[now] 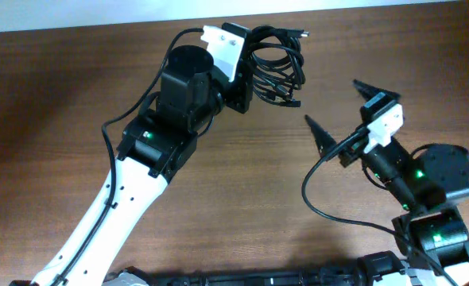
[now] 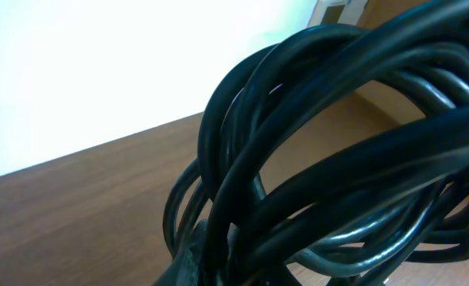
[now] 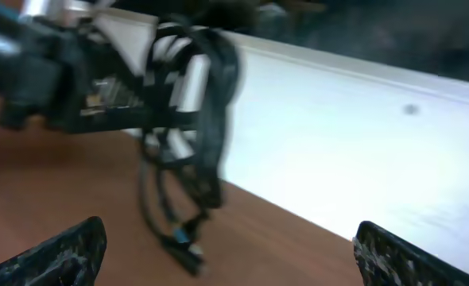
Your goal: Untangle cables
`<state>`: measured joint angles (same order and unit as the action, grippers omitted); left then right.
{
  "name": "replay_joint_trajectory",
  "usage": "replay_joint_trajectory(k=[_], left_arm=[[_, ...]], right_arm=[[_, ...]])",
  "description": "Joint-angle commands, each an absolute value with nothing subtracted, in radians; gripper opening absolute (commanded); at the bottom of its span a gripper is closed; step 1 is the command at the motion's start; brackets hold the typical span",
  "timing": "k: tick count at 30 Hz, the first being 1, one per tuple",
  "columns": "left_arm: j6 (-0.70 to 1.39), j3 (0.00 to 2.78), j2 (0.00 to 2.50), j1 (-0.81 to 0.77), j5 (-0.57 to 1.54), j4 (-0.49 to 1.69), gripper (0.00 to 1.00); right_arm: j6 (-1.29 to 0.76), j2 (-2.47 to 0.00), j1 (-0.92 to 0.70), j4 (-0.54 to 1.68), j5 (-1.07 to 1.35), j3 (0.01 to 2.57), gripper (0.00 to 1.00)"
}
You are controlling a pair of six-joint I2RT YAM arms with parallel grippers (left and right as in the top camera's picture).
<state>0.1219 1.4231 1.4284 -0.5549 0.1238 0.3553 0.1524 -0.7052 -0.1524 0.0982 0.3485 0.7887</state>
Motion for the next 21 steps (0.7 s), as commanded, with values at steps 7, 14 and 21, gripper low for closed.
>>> replay_joint_trajectory(k=[7,14,21], left_arm=[[-0.161,1.439,1.391,-0.540,0.376,0.418,0.00],[-0.260,1.439,1.391,-0.426,0.847,0.404,0.00],[-0.260,1.439,1.391,-0.403,0.905,0.394,0.00]], right_arm=[[0.141,-0.697,-0.156,0.102,0.119,0.790,0.99],[0.142,-0.697,-0.156,0.103,0.232,0.790,0.99],[0.215,-0.697,-0.156,0.118,0.511,0.789,0.99]])
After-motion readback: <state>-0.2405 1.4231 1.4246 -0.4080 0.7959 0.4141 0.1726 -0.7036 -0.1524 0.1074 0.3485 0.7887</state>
